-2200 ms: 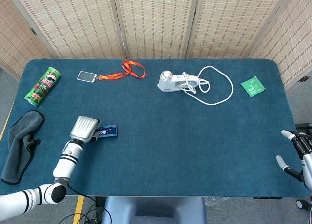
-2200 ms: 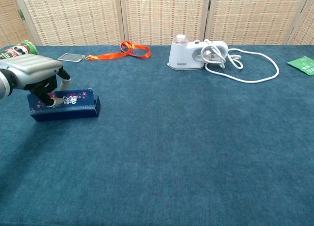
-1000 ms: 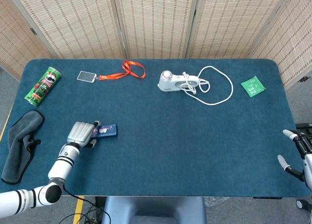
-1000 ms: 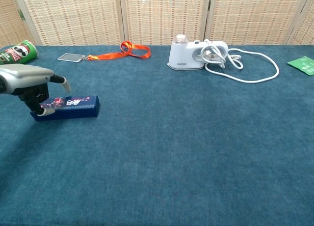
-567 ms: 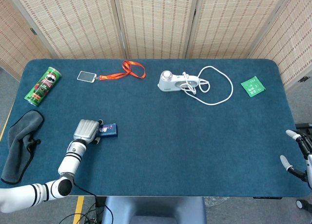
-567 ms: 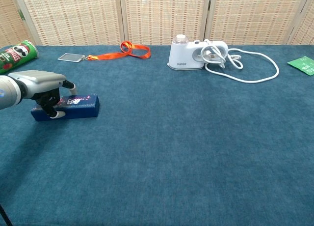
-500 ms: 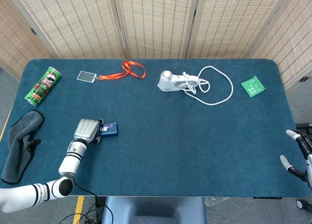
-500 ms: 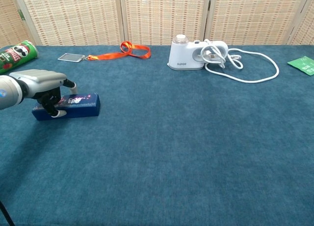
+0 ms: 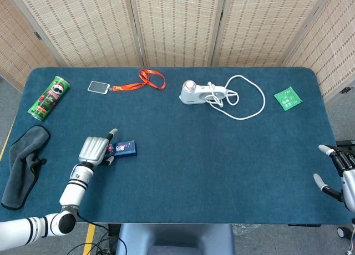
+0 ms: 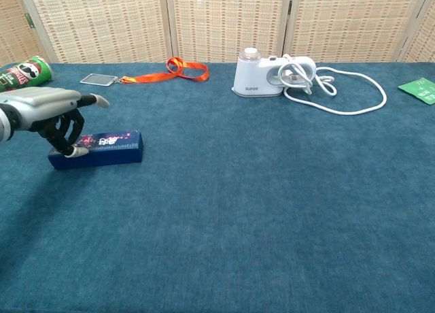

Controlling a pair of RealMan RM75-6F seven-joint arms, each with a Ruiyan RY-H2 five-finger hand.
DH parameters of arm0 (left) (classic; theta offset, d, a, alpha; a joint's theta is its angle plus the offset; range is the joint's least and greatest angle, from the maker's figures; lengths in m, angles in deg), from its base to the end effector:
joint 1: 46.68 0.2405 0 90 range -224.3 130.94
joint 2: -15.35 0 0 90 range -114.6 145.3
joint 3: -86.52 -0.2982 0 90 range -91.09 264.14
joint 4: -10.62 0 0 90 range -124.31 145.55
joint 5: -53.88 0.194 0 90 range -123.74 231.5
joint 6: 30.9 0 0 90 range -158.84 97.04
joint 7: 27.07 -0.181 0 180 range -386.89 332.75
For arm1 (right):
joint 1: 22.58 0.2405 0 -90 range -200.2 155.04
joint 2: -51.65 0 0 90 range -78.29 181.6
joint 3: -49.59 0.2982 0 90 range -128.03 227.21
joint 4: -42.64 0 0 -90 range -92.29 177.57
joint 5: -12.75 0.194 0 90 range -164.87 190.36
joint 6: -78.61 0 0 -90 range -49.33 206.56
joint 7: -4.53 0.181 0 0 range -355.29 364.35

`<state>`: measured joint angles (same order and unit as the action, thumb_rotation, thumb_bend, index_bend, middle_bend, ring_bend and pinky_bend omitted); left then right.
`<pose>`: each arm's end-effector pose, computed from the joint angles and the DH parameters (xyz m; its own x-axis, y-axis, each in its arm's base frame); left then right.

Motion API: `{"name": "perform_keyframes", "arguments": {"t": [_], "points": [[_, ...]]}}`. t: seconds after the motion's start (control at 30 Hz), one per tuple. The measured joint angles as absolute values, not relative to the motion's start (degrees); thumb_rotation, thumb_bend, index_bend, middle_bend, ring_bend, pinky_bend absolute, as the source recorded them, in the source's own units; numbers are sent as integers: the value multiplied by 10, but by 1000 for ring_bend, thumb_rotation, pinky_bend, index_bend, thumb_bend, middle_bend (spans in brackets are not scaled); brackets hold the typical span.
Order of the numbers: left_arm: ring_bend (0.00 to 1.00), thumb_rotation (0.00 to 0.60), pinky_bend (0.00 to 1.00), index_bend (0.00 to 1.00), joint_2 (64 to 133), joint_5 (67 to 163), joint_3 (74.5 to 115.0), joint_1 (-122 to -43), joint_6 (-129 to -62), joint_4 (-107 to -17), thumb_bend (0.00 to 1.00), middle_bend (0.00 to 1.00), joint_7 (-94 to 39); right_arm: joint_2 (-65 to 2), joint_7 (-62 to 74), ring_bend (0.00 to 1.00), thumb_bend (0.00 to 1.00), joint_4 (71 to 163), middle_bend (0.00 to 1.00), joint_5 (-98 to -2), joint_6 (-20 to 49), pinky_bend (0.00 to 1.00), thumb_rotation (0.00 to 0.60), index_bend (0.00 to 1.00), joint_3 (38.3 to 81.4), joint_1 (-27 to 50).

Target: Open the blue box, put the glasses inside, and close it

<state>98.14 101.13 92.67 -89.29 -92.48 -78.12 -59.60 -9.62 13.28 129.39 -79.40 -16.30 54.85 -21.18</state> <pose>-0.2266 0.4068 0.0308 0.5662 0.2629 0.7813 0.8242 -0.1676 -0.5409 -0.3371 -0.2041 0.2440 0.3802 0.1788 0.9075 -0.9135 -0.0810 0.3986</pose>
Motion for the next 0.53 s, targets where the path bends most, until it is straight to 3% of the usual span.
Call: {"name": "perform_keyframes", "arguments": {"t": [0.27,0.53], "points": [[400,600,603,144,953,1134,907,-795,-1087,-813,326,422,-517,-89,126,211,279,1301,229,-796,-131,218,600,189,540,-200],[393,600,536,163,898,1212,865,-677,-1202,-854,326,422,-462,-99,124,209,279,1302,227,-800,-112,218,600,189,533,-188]]}}
